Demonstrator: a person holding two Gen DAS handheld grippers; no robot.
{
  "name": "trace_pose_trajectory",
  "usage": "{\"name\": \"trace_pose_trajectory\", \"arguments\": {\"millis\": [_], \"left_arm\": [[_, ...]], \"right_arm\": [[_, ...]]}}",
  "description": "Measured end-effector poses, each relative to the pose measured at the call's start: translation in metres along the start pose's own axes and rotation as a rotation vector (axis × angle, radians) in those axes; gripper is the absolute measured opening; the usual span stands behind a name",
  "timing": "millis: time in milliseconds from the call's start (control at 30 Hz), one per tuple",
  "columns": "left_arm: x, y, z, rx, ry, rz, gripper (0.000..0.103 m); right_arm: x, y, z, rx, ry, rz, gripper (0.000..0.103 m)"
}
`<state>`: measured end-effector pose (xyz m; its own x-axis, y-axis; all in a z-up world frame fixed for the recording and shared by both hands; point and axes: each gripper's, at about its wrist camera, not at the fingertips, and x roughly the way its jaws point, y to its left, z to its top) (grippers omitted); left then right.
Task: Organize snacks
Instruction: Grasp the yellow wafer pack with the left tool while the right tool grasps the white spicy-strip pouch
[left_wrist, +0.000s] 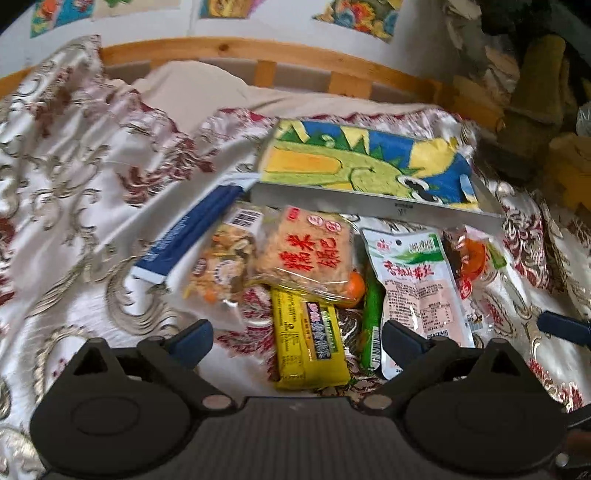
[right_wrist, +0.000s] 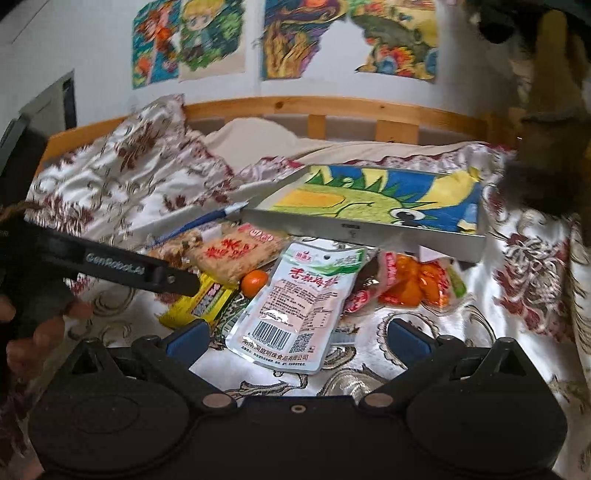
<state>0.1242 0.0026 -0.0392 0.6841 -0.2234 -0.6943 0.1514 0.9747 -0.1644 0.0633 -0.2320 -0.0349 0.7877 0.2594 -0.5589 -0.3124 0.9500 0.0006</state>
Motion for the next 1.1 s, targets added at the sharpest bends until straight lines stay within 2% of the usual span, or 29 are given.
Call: {"name": "trace_pose_trajectory", "arguments": {"millis": [200,500,633,833,1100], "left_arm": [[0.012,-0.002,0.000,0.063,0.022,-0.002,0.094],[0.008,-0.003,0.005,0.047,0.036,-0.058,0.082],[0.013,-0.003,0.006,0.018,0.073,-0.035,0.066],[0.016,0.004,0.004,-0.033,0.090,-0.074,0.064],[0.023,0.002,0.002,-0.026,0.112,-0.048,0.060]], "right_arm": [[0.029,0.004,0.008,-0.036,0.047,0.001,0.101],[0.051,0.006,0.010,-0.065,0.080,-0.014,0.096],[0.055,0.006,0.009,-0.069,0.089,-0.016,0.091],[0.056,0.003,0.009,-0.065,0.095,-0.016,0.086],[0.058,-0.008,0.010,-0.029,0.103,0.010,0.072]]}}
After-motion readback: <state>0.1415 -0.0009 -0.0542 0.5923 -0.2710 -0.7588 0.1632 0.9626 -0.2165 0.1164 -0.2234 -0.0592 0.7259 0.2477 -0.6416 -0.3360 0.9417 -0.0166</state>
